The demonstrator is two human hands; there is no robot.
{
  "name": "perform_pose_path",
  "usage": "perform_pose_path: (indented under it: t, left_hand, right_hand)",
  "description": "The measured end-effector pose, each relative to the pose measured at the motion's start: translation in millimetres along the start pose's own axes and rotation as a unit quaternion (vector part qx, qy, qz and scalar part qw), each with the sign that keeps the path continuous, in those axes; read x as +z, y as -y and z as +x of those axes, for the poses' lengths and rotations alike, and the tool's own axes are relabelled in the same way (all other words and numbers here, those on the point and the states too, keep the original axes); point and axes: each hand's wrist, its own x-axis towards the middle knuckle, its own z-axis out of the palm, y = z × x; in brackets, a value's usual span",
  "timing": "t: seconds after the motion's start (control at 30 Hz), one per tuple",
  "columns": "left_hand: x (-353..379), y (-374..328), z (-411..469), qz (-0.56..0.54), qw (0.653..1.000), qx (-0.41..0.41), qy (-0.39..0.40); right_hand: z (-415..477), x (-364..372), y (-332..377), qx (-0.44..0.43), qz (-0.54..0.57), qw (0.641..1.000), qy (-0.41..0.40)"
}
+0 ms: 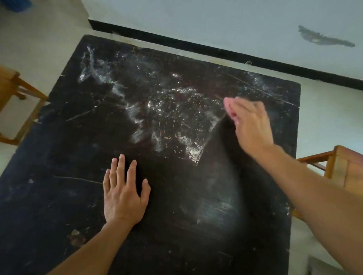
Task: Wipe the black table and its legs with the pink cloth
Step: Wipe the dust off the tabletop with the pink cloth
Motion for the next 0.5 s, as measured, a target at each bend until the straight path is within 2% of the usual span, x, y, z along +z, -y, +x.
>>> perform_pose_path:
  t: [0.07, 0.17, 0.23, 0.27, 0.33, 0.4, 0.47, 0.5]
  left_hand:
    - [0, -1, 1, -0.001, 1.000, 0.001, 0.000]
    - [0, -2, 1, -0.005, 1.000, 0.004, -0.003]
    - [0, -2, 2, -0.003, 1.000, 0.007, -0.006]
    - [0, -2, 2, -0.001, 1.000, 0.008, -0.006]
    - [1, 0, 4, 0.001, 1.000, 0.006, -0.003]
    - [1, 0, 3, 0.003, 1.000, 0.006, 0.003]
    - [1, 0, 2, 0.004, 1.000, 0.007, 0.003]
    - [1, 0, 2, 0.004, 1.000, 0.006, 0.003]
  right_hand:
    - [-44, -1, 32, -0.120, 0.017, 0.993, 0.005]
    - [-145, 13, 69, -0.286, 0.062, 0.952, 0.086]
    - [-162, 27, 68, -0.354, 0.035, 0.928, 0.112]
    - [-149, 35, 63, -0.360, 0.031, 0.926, 0.106]
    - [-90, 50, 48, -0.281, 0.035, 0.955, 0.085]
    - [-18, 47, 30, -0.128, -0.003, 0.990, 0.060]
    - [34, 33, 17, -0.005, -0.011, 0.997, 0.080]
    - [44, 25, 19, 0.025, -0.001, 0.998, 0.063]
